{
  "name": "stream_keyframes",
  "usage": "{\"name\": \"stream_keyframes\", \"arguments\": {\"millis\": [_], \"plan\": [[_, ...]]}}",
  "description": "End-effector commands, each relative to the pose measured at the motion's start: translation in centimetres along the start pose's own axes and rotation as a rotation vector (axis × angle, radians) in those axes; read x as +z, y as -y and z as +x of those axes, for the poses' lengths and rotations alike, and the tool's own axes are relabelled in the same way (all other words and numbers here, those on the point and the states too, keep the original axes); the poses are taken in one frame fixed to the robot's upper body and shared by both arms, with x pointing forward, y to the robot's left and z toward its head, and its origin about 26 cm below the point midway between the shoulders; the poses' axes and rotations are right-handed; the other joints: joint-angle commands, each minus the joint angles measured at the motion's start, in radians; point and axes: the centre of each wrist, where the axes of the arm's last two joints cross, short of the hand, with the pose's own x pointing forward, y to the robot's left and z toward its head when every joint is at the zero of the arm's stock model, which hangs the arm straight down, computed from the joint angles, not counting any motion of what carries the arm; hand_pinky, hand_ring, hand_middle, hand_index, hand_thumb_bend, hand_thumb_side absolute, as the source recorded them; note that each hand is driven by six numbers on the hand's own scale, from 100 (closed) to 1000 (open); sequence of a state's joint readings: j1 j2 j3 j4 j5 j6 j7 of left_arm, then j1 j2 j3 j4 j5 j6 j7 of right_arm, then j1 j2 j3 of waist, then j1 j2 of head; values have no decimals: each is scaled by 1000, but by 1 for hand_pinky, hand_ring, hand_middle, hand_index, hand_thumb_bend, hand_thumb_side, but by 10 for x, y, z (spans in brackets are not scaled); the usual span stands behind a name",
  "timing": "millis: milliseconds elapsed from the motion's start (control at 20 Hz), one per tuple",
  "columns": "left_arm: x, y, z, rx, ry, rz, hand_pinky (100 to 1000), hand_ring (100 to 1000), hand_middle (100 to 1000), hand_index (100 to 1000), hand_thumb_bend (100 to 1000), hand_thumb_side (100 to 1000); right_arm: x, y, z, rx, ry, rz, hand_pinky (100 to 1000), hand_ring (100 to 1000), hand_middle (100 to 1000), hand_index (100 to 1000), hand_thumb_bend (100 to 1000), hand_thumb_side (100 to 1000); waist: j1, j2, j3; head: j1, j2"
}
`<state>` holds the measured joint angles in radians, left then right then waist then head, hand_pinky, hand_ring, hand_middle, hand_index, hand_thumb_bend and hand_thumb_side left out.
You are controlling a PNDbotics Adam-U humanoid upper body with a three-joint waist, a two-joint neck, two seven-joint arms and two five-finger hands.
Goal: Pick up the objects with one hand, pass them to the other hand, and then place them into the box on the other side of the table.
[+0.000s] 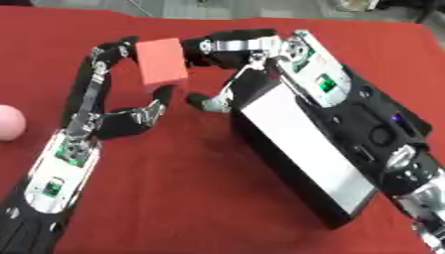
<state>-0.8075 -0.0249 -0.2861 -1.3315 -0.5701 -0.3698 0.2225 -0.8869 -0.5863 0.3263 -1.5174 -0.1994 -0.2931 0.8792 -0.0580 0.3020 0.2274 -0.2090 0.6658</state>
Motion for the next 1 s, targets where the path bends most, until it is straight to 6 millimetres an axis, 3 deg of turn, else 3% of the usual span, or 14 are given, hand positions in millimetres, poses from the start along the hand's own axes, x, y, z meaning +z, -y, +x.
{"name": "stream_keyframes", "arguments": {"millis": [50,1000], "plan": [[18,-30,-27,-91,-115,41,907,597,420,558,100,315,-1,25,47,119,230,-23,1000,1000,1000,1000,100,123,-2,-21,-2,1,-8],[13,-28,-21,-81,-76,31,904,599,420,556,100,303,2,27,46,148,234,-36,1000,1000,1000,1000,100,110,-2,-19,0,-1,-16]]}}
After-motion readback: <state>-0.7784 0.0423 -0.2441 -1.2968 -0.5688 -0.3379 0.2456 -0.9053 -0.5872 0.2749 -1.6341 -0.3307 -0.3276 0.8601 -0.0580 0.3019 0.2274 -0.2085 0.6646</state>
